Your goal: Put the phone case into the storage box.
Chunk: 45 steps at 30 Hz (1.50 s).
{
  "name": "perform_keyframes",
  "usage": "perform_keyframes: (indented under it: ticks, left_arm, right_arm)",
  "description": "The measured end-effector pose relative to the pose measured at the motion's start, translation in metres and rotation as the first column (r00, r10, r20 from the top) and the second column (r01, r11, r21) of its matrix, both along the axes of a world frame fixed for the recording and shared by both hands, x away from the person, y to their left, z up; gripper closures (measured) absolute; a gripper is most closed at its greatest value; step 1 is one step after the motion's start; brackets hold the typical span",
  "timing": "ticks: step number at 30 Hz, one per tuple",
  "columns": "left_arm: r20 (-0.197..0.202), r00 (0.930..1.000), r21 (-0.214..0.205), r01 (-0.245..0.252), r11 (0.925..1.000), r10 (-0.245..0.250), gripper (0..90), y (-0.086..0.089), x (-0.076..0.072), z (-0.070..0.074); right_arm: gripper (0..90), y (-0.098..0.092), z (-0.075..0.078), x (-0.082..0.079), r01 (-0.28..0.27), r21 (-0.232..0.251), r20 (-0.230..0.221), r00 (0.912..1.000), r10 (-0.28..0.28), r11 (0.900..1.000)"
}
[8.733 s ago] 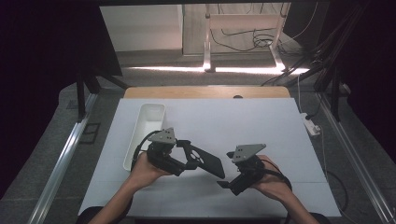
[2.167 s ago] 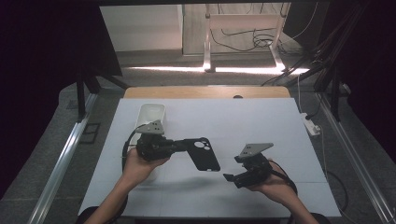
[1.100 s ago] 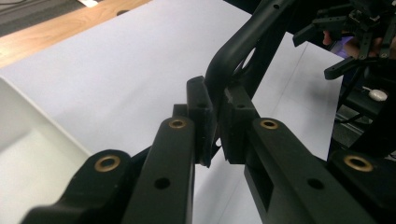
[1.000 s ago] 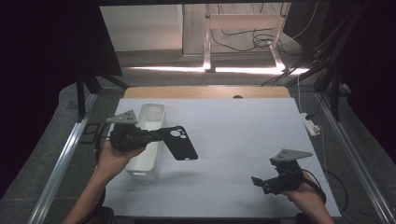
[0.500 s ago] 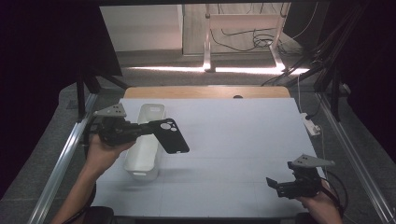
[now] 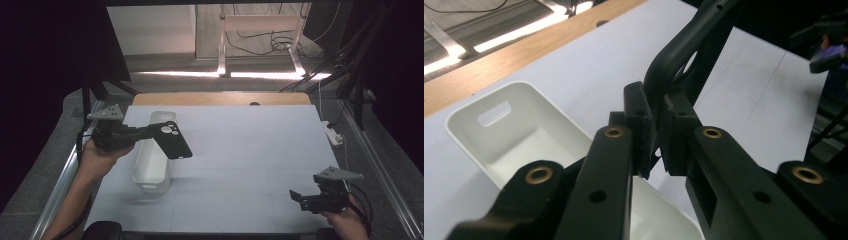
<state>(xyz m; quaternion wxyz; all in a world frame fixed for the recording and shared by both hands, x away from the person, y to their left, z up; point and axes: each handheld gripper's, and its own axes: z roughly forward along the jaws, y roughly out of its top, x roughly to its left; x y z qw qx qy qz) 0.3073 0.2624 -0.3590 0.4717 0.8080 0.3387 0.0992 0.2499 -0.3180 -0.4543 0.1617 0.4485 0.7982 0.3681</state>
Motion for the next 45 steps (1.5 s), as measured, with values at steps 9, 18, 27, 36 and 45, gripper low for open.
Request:
perform_keyframes:
  ticks: [9,18,27,36,45]
  left_arm:
    - [0.011,0.9992,0.013,-0.037,0.9992,0.037,83.1,0.015,-0.002,0.007]
    - [0.006,0.9974,0.052,-0.073,0.9960,0.072,83.1,0.029,-0.002,0.006]
    - [0.003,0.9940,0.084,-0.109,0.9905,0.109,83.1,0.044,-0.002,0.003]
    - [-0.007,0.9915,0.114,-0.128,0.9852,0.130,83.1,0.046,0.007,-0.007]
    - [-0.004,0.9914,0.141,-0.129,0.9816,0.131,83.1,0.037,0.022,-0.017]
  right_arm:
    - [0.0,0.000,0.000,0.000,0.001,0.004,-0.004,1.0000,-0.001,1.0000]
    - [0.0,0.000,0.000,0.000,-0.003,0.005,-0.006,1.0000,0.003,1.0000]
    - [0.0,0.000,-0.001,0.001,-0.010,0.000,-0.011,0.9999,0.010,1.0000]
    - [0.0,0.001,-0.001,0.001,-0.018,-0.004,-0.020,0.9996,0.018,0.9998]
    - [0.0,0.000,0.000,0.001,-0.012,0.008,-0.010,0.9999,0.012,0.9999]
